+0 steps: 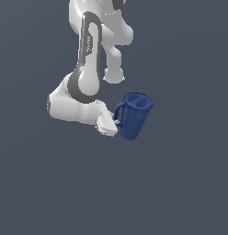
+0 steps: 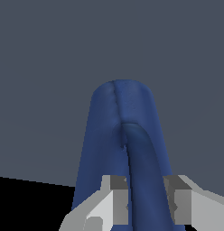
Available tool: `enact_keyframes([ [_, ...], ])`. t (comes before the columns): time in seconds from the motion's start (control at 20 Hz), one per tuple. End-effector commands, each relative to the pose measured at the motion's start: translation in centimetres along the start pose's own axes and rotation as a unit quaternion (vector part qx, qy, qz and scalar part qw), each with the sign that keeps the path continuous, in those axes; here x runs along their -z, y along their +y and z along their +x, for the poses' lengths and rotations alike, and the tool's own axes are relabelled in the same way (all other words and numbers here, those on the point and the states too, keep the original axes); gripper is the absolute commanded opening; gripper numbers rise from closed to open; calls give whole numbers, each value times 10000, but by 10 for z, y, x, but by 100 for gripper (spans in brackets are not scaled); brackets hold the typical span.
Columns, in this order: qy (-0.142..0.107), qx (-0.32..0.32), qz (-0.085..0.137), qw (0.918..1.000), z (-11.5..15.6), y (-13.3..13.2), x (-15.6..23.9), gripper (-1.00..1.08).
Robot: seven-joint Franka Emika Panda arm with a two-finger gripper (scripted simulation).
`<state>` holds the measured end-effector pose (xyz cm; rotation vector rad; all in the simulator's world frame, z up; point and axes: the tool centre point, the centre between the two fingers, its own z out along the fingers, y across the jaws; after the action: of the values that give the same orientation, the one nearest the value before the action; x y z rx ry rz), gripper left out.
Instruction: Pick up the object and move it to a goal position.
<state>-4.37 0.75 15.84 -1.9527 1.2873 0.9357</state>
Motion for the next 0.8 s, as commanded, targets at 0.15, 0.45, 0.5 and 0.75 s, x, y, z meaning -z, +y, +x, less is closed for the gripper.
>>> enact_keyframes([
  [0.15,-163,-287,355,9988,-21,0,46,-100],
  [0.45,-436,-763,902,9920,-51,6,118,-100],
  [0.5,-487,-855,1006,9900,-56,7,132,-100],
  [0.75,-735,-1301,1512,9771,-79,18,201,-100],
])
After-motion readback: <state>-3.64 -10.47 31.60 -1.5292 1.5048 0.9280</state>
